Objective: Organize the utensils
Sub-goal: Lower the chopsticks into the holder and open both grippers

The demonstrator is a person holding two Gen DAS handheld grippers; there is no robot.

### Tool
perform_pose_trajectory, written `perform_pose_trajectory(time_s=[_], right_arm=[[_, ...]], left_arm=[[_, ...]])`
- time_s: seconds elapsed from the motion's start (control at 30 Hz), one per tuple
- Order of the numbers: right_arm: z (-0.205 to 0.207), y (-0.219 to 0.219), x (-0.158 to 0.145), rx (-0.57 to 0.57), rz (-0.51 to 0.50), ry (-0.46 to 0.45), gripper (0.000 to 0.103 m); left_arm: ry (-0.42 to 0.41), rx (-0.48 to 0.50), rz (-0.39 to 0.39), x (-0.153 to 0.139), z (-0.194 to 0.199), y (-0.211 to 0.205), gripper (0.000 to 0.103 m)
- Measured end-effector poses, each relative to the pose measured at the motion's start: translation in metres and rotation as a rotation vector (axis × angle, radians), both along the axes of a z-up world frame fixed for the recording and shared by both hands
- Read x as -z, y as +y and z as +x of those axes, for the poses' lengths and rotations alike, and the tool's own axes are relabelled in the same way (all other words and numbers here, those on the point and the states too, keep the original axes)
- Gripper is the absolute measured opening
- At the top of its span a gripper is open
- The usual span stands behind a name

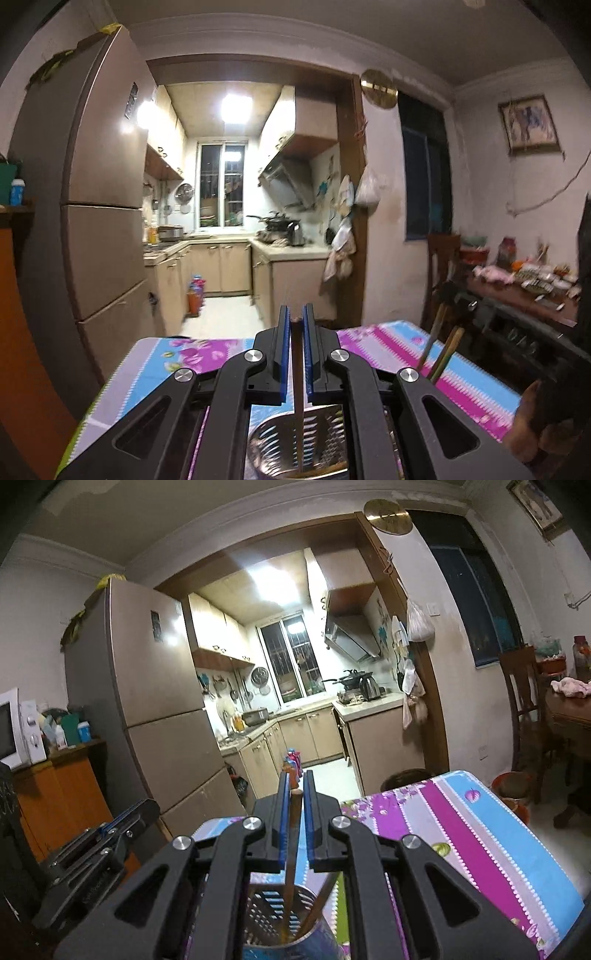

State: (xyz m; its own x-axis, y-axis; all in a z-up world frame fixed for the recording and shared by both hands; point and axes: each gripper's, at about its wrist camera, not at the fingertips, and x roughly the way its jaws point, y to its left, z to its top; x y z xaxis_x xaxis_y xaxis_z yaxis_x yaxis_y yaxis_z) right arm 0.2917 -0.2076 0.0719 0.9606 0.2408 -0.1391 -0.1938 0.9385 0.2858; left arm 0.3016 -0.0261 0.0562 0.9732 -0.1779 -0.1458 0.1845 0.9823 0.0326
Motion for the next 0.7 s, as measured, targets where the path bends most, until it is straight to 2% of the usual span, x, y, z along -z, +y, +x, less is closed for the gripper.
perform_pose_trajectory(time_s=[0.1,0.17,0.47,0.7], right_arm=[[-0.005,-0.001,-0.004,0.029,-0.019,-0.008,0.014],[-0.017,-0.007,-0.014,0.054,-0.015,-0.044,0.027],[-0.073,-0.042,-0.049,0.147,-0.078,-0.171,0.028],[-0.113,-0.054,-0.054,0.151,-0.109,-0.204,0.030]], left_arm=[[0.000,-0.031,0.035,0.003,-0.001,-0.001,0.008],[-0.005,-0.050,0.046,-0.001,-0.004,0.001,0.008],[-0.062,-0.142,0.111,-0.020,-0.035,0.011,0.009],[-0.105,-0.171,0.171,-0.030,-0.066,0.009,0.009]])
